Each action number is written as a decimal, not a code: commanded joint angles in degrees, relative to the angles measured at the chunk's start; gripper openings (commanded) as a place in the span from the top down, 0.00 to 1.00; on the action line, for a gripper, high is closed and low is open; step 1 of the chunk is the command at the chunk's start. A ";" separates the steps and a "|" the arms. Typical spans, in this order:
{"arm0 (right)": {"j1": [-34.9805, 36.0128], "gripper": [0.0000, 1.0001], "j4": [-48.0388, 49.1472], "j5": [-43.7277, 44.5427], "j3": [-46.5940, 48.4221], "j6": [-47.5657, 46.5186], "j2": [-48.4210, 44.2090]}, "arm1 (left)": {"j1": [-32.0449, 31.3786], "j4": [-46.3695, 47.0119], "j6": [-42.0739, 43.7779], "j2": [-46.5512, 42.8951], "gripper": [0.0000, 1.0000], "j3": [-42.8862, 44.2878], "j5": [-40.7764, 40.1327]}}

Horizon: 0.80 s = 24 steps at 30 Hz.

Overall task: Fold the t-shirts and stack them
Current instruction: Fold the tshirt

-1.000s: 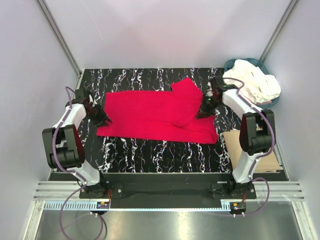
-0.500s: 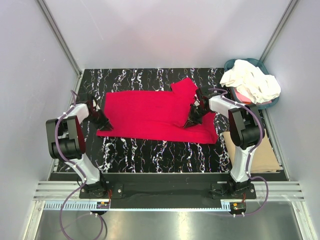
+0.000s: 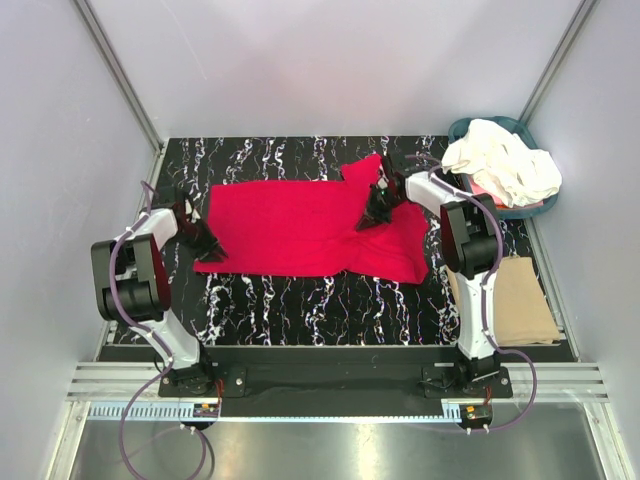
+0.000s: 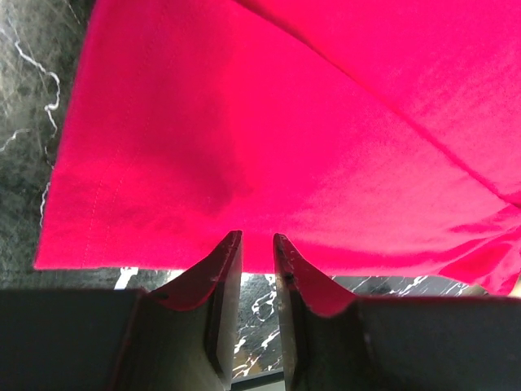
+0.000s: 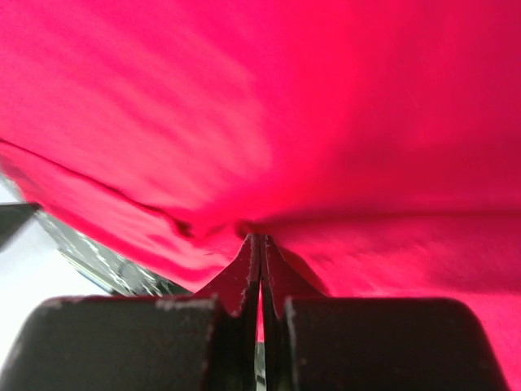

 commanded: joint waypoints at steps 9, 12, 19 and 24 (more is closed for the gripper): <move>0.13 0.87 -3.89 1.65 0.81 -6.23 -7.91 | -0.85 0.60 -0.87 -4.30 0.72 -0.44 0.64; 0.04 0.83 -3.98 1.39 -2.80 -6.94 -10.28 | -1.81 0.51 -1.31 -4.21 0.72 0.26 0.99; 0.30 0.79 -0.82 -0.10 -7.65 -5.71 -9.06 | -4.02 0.51 -1.57 -3.33 0.72 1.06 1.61; 0.30 0.77 -0.12 0.33 -5.28 -5.45 -5.99 | -4.37 0.34 -0.87 -3.51 0.72 0.71 1.61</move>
